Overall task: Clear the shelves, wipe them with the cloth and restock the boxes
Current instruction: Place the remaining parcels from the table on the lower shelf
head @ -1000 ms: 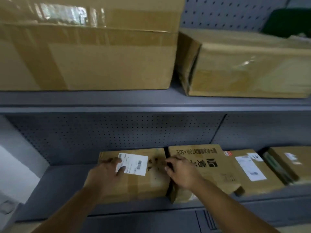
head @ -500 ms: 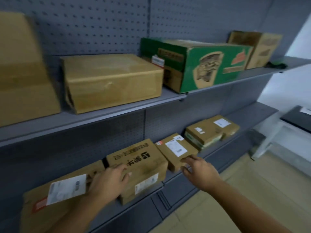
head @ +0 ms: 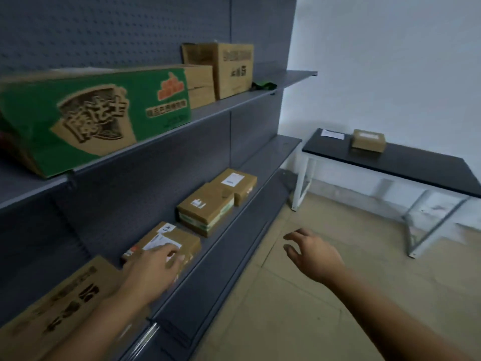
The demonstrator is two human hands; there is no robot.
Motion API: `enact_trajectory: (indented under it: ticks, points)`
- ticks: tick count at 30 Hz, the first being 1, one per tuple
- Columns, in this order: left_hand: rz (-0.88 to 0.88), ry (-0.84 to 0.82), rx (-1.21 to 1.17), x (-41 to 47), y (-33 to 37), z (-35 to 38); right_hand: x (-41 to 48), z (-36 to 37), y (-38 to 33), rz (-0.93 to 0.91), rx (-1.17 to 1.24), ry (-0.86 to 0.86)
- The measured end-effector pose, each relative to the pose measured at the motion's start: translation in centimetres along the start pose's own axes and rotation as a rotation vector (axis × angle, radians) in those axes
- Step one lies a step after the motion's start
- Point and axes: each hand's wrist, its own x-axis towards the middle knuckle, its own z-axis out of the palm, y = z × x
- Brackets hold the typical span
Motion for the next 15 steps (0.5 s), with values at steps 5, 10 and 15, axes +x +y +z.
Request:
enact_trajectory:
  ticks: [5, 10, 15]
  points:
    - [0.100, -0.068, -0.024, 4.7, 7.8, 2.5, 0.1, -2.2, 8.8, 0.116, 0.005, 0.037]
    - [0.193, -0.078, 0.000, 8.2, 16.1, 5.0, -0.4, -4.5, 15.8, 0.226, 0.004, 0.059]
    - [0.304, -0.131, 0.003, 12.2, 22.6, 7.0, -0.2, -5.6, 20.7, 0.323, 0.018, 0.098]
